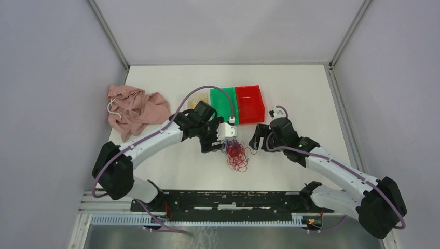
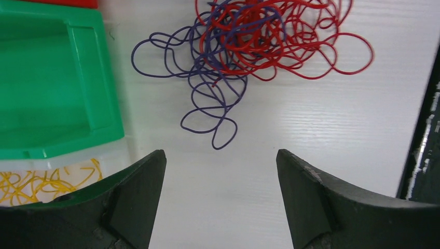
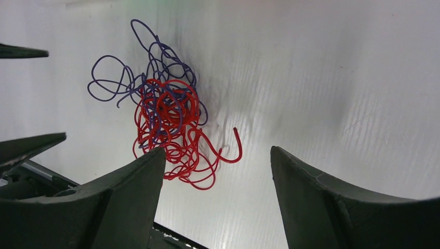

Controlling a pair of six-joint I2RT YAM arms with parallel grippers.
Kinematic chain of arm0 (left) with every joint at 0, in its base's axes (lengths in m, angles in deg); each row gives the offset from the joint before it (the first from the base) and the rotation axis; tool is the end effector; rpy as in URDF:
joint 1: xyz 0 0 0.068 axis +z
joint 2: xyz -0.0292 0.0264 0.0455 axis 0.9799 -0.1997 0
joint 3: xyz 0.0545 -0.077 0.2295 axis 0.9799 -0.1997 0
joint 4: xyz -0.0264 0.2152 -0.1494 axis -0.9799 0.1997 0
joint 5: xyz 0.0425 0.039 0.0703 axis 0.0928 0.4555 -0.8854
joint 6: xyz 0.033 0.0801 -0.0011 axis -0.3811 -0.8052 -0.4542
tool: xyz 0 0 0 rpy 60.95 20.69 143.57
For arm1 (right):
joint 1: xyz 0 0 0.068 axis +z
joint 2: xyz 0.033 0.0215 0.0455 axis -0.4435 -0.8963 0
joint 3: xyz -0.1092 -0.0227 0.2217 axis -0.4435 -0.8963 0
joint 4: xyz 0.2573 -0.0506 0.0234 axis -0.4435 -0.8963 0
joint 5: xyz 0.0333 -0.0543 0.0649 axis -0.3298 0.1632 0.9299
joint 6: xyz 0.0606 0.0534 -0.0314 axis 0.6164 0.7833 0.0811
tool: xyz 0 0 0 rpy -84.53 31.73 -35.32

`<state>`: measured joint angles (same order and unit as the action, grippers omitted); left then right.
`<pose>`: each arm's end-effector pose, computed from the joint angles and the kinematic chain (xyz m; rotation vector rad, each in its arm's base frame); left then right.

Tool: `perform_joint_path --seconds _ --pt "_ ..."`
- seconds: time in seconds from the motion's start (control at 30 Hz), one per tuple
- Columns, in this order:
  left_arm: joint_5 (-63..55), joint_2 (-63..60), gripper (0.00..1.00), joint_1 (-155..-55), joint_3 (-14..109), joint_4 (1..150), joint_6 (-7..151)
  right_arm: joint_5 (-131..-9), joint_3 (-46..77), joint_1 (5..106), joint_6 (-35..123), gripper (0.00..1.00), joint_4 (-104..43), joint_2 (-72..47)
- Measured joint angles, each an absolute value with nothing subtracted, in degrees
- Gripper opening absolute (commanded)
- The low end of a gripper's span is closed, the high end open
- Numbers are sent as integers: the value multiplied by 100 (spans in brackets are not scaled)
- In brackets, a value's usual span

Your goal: Untangle the cables

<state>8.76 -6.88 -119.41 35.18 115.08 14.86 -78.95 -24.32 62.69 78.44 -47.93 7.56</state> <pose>0.2163 -0.2239 0.1902 1.8439 1.7740 -0.4465 0.2131 0.1540 0.1683 0.1213 2.4102 0.6292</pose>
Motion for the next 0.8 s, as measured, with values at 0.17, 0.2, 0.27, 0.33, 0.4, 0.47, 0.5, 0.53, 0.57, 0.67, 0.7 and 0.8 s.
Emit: perform_joint_path --seconds 0.17,0.2,0.27,0.33,0.4,0.47,0.5,0.53,0.57,0.67,0.7,0.8 --pt "603 -1346 78 -11945 3671 11150 1683 -8048 -2418 6269 7837 81 -5044 1027" --pt "594 -1447 77 -11945 3690 11084 1696 -8090 -2414 6269 7837 81 -5107 1100" --pt "589 -1504 73 -11945 3688 11014 1680 -8175 -2399 6269 7822 81 -5206 1255" --pt "592 -1499 69 -11945 3688 10936 1514 -8252 -2375 6269 7809 81 -5260 1388" --pt "583 -1504 63 -11945 3688 10901 1243 -8304 -2355 6269 7785 81 -5308 1491" --pt "552 -1515 55 -11945 3699 10944 819 -8348 -2348 6269 7770 81 -5330 1524" --pt "517 -1528 54 -11945 3717 10993 642 -8363 -2348 6269 7765 81 -5346 1524" --pt "456 -1558 52 -11945 3741 11049 393 -8367 -2348 6269 7763 81 -5363 1521" --pt "406 -1591 51 -11945 3762 11082 166 -8376 -2348 6269 7757 81 -5378 1521" --pt "262 -1674 50 -11945 3773 11183 -540 -8378 -2348 6269 7750 81 -5392 1521" --pt "255 -1700 49 -11945 3776 11200 -746 -8378 -2348 6269 7750 81 -5394 1521" --pt "286 -1766 47 -11945 3780 11281 -1229 -8378 -2348 6269 7750 81 -5407 1521"
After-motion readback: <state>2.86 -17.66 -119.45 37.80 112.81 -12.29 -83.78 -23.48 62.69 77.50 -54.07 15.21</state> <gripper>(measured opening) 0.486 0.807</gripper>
